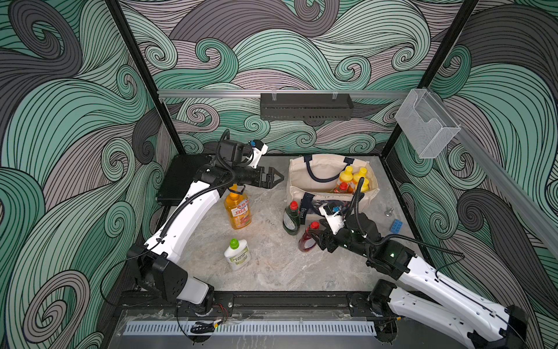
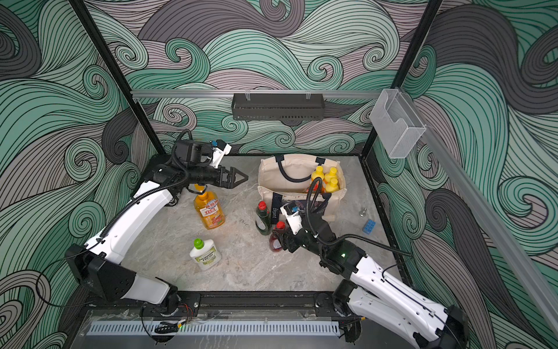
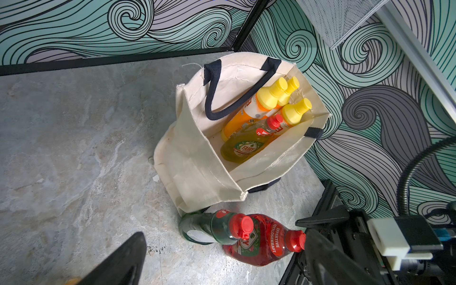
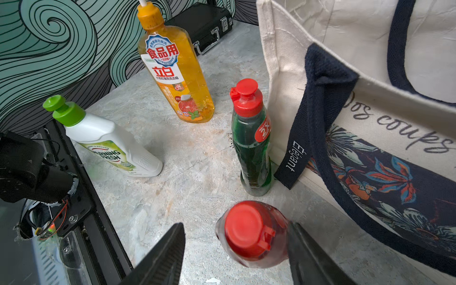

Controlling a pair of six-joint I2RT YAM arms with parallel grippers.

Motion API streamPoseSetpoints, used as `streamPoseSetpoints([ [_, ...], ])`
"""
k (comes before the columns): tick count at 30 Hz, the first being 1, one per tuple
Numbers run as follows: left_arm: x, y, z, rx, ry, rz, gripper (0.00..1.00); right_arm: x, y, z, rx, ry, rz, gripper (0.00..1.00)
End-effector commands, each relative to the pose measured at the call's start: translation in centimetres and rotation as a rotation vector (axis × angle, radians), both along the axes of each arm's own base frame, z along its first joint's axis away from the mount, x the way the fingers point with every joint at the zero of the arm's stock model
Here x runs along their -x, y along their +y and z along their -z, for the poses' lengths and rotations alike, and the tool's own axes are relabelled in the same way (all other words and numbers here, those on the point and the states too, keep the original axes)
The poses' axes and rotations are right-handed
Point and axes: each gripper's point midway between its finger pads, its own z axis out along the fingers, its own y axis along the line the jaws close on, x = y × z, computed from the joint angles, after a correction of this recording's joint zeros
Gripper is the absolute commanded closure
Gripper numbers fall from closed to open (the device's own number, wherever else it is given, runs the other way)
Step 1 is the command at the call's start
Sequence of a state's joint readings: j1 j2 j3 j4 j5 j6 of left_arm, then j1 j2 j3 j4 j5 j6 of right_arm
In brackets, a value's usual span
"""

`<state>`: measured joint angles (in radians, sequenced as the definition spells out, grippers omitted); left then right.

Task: Pack dish soap into the shopping bag
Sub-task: Pick up the bottle of dish soap at the center of the board.

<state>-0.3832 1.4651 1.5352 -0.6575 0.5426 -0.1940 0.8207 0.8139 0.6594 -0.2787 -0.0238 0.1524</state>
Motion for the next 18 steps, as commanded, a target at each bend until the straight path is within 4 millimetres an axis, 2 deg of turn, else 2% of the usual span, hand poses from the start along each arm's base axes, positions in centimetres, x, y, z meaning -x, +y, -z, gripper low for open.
streamPoseSetpoints([
  [1,-0.2,-0.4,0.5,-0.009,-0.001,0.015,0.02,-0.6,0.4,-0.3,-0.015,-0.02,0.001,0.33],
  [18,0.0,-0.7,0.6,-0.008,0.002,0.026,0.01,-0.9,0.8,1.3,-0.01,0.025,0.002,0.5],
])
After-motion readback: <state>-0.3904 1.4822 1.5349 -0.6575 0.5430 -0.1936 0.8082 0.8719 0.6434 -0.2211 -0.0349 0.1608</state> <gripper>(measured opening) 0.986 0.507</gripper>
